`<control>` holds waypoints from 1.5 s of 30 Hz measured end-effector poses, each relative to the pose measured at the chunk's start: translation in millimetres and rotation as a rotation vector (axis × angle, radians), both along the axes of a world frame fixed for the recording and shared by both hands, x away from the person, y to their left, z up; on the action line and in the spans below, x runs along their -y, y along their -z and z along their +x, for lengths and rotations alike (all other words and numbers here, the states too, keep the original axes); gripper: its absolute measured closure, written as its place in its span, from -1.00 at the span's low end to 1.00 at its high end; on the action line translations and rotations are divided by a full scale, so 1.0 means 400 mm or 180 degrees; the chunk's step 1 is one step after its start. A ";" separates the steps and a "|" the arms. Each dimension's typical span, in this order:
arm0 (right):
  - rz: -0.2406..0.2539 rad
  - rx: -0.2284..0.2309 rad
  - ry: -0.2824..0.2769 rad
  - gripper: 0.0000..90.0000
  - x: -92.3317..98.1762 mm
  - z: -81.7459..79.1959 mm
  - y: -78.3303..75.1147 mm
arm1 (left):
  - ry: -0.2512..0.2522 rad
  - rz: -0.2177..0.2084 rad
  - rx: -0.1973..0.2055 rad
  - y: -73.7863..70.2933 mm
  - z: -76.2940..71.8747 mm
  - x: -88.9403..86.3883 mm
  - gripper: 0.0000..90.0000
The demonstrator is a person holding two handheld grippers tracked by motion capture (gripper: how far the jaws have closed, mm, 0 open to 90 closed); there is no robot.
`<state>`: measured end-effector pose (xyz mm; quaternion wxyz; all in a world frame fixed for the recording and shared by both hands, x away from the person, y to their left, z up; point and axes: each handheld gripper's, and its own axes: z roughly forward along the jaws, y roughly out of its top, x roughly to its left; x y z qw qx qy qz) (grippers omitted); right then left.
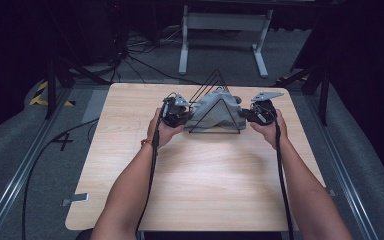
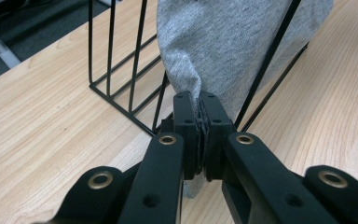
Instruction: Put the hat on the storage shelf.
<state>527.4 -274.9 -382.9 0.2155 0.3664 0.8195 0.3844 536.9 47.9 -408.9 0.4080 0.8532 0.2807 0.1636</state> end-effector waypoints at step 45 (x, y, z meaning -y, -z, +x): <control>-0.0391 0.0209 -0.0210 0.18 0.090 -0.254 -0.053 | -0.0059 0.0637 0.0213 0.017 -0.294 -0.245 0.31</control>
